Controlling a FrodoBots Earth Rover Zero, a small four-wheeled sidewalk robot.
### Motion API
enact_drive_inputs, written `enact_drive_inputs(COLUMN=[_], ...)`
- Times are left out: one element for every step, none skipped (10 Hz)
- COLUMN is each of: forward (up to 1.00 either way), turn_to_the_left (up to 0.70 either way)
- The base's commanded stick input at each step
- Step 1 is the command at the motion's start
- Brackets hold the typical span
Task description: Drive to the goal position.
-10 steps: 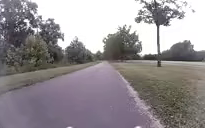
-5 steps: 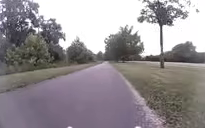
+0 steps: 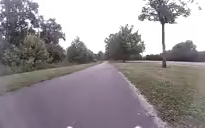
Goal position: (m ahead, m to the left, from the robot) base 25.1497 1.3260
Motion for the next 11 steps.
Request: enact_drive_inputs(forward=[0.68, 0.68, 0.68, 0.68, 0.68, 0.68, 0.68, 0.68, 0.68, 0.68, 0.68], turn_to_the_left=[-0.02, -0.13, -0.14, -0.14, -0.14, -0.14, -0.13, -0.13, -0.12, -0.12, -0.07])
